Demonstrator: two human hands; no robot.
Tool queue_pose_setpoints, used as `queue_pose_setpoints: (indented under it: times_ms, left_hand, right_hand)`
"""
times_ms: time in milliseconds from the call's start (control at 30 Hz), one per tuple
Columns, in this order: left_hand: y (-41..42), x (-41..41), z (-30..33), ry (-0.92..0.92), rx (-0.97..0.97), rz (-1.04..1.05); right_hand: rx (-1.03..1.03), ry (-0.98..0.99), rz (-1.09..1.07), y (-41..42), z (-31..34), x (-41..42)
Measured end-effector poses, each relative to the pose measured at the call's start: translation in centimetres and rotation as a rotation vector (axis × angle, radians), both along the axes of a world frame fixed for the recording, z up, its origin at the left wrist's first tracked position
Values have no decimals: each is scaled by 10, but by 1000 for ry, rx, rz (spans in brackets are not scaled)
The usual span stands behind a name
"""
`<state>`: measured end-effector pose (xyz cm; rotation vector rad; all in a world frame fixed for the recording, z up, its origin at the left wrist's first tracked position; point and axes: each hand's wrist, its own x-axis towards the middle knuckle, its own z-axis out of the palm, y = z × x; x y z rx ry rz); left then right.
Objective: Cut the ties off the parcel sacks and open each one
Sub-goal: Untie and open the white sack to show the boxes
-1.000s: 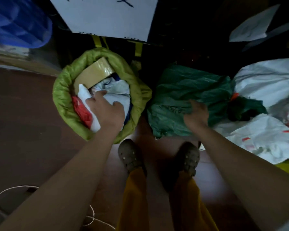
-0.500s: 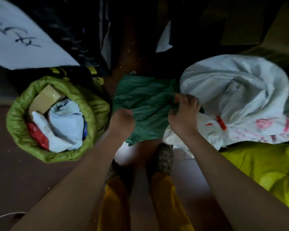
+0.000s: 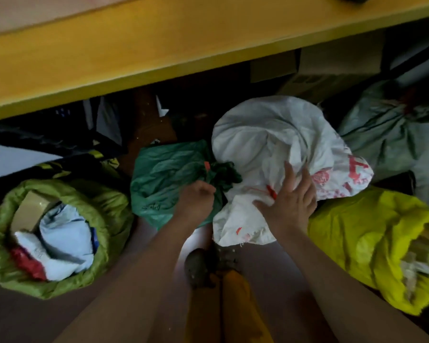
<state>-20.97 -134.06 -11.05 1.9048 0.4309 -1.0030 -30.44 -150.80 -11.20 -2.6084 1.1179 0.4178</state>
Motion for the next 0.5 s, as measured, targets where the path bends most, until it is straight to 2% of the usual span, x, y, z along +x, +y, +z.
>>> queue_pose_setpoints:
  times_ms: [67, 200, 267, 367, 500]
  left_hand:
    - [-3, -2, 3, 1, -1, -49]
    - [-3, -5, 12, -27, -8, -117]
    - [-3, -9, 18, -37, -3, -171]
    - [-6, -15, 25, -42, 31, -253]
    - [-24, -22, 41, -62, 65, -335]
  right_hand:
    - [97, -37, -118, -5, -3, -9]
    - [330, -252, -302, -11, -6, -19]
    - [365, -224, -371, -17, -5, -23]
    - [388, -193, -363, -24, 1, -31]
    - [516, -325, -275, -31, 29, -34]
